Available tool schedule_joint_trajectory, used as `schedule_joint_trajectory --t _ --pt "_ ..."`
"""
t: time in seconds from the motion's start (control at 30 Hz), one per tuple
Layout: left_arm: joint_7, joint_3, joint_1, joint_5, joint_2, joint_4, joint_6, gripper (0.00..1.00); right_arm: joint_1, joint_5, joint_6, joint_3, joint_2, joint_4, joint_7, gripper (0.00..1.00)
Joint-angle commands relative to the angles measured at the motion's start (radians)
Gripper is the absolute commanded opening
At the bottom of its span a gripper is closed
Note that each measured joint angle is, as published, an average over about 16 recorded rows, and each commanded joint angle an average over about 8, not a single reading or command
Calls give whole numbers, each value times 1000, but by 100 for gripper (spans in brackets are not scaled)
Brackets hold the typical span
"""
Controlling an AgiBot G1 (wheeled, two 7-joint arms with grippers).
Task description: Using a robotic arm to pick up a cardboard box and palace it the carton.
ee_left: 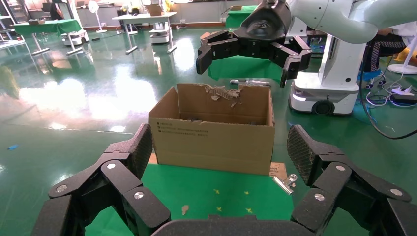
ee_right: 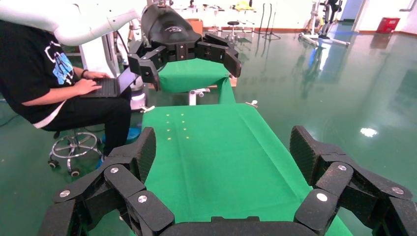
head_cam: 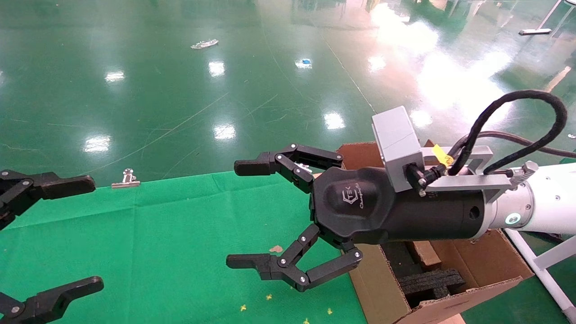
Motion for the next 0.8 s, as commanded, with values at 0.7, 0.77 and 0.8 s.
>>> schedule_joint_trajectory --t 0.7,0.77,0.8 --pt "0 0 0 0 0 0 0 100 1 0 0 -1 0 -1 0 100" --pt "0 0 0 0 0 0 0 100 1 0 0 -1 0 -1 0 100" --pt "0 0 0 0 0 0 0 100 1 0 0 -1 0 -1 0 100"
